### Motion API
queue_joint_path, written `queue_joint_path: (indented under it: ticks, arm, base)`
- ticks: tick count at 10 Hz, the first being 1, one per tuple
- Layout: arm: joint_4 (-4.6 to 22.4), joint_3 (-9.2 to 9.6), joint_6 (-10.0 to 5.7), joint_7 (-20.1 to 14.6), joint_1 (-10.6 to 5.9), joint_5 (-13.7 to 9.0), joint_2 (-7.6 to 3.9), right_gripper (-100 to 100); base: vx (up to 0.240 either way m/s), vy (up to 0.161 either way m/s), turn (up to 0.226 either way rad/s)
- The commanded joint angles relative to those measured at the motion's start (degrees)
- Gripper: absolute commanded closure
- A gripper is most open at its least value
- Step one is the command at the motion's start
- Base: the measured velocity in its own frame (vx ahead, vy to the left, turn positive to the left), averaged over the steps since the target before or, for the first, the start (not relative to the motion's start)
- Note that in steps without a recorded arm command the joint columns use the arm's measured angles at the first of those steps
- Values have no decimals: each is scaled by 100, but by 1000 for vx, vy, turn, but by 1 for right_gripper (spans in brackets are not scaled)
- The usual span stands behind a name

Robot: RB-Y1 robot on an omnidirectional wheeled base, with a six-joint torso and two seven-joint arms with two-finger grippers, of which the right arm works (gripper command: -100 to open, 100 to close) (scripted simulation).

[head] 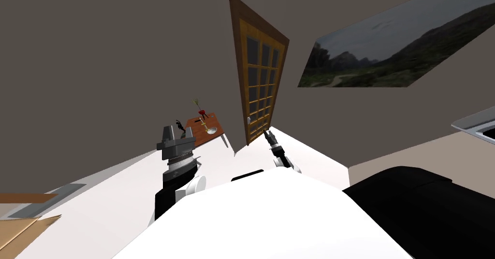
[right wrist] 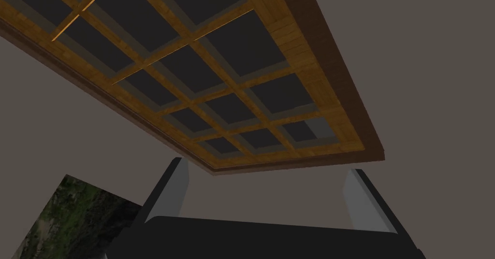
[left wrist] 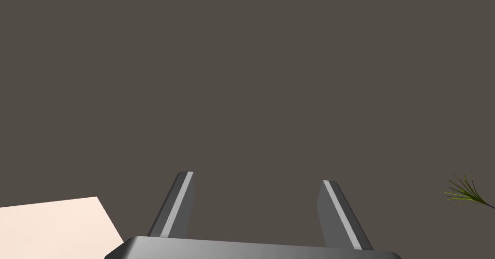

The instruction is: Pull the door open

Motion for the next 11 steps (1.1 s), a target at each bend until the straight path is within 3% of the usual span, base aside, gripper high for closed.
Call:
queue_joint_path:
  ticks: [1,11]
  arm:
    - [269,3,-91,200,-102,35,-24,-100]
    - [1864,56,-617,1379,-680,267,-109,-100]
  base:
    - [82,-43,75]
    - [89,-57,75]
